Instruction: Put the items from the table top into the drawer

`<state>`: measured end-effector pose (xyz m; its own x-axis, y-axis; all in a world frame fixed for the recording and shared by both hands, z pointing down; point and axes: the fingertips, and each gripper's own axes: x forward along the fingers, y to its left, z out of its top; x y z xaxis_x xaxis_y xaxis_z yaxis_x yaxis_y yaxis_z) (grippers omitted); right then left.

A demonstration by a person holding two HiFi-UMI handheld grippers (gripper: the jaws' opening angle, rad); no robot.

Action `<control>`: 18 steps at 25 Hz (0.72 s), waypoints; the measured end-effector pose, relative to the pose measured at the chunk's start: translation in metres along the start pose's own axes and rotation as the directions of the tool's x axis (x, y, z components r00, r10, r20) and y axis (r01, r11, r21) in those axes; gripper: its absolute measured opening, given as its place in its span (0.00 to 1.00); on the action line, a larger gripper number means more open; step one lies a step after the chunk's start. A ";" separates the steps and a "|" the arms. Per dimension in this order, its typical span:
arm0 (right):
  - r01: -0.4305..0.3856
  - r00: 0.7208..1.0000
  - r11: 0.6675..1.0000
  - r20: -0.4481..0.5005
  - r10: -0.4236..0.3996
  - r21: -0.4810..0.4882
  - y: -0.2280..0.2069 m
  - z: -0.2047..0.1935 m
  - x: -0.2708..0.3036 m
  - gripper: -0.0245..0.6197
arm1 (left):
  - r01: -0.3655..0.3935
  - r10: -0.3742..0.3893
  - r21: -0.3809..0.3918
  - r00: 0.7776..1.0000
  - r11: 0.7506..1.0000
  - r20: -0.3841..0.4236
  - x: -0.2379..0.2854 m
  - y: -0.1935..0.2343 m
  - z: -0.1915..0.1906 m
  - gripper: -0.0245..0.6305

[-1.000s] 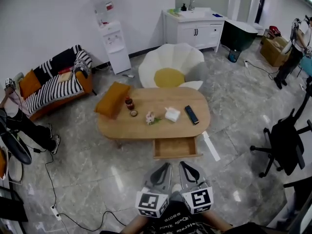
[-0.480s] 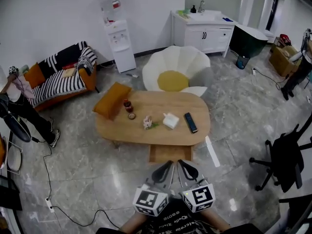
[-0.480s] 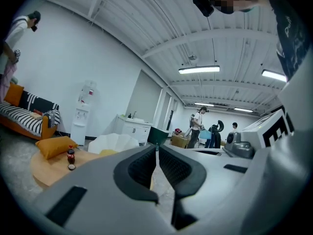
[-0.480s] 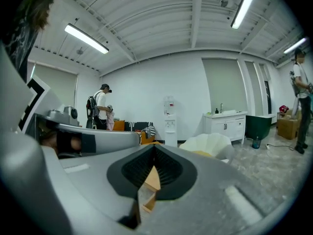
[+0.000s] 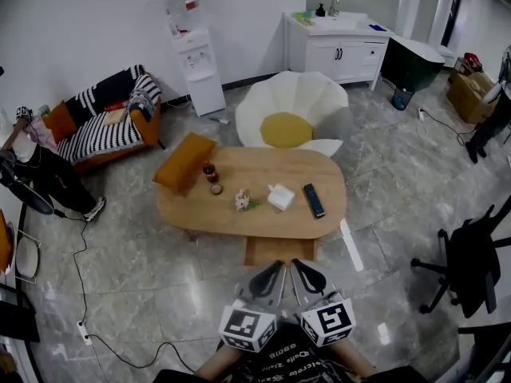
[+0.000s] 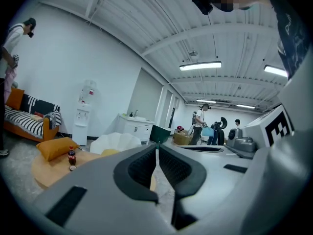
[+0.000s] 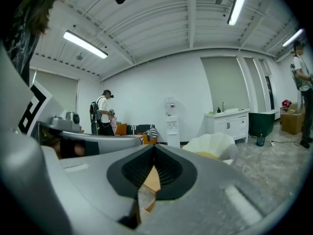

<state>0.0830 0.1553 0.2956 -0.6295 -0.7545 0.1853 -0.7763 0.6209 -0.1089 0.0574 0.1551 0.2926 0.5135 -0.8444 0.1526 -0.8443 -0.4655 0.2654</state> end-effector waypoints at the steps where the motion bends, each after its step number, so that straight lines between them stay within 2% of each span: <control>1: 0.005 1.000 1.000 -0.003 -0.005 0.000 -0.001 -0.001 0.001 0.04 | 0.003 -0.003 0.002 1.000 1.000 -0.002 0.002 0.001 0.000 0.08; 10: 0.029 1.000 1.000 -0.011 -0.029 0.009 -0.011 -0.004 0.023 0.04 | 0.022 -0.022 0.006 1.000 1.000 -0.020 0.019 0.024 0.005 0.08; 15: 0.048 0.999 0.997 0.001 -0.048 0.059 -0.015 0.001 0.044 0.04 | 0.029 -0.029 -0.004 0.999 1.000 -0.032 0.029 0.045 0.009 0.08; 18: 0.056 0.998 0.997 -0.014 -0.055 0.055 -0.016 0.000 0.060 0.04 | 0.046 -0.046 -0.011 0.998 0.999 -0.044 0.036 0.058 0.010 0.08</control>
<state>0.0577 0.0997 0.3081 -0.5851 -0.7848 0.2043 -0.8110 0.5649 -0.1523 0.0249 0.0951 0.3040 0.5584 -0.8093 0.1820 -0.8181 -0.5010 0.2824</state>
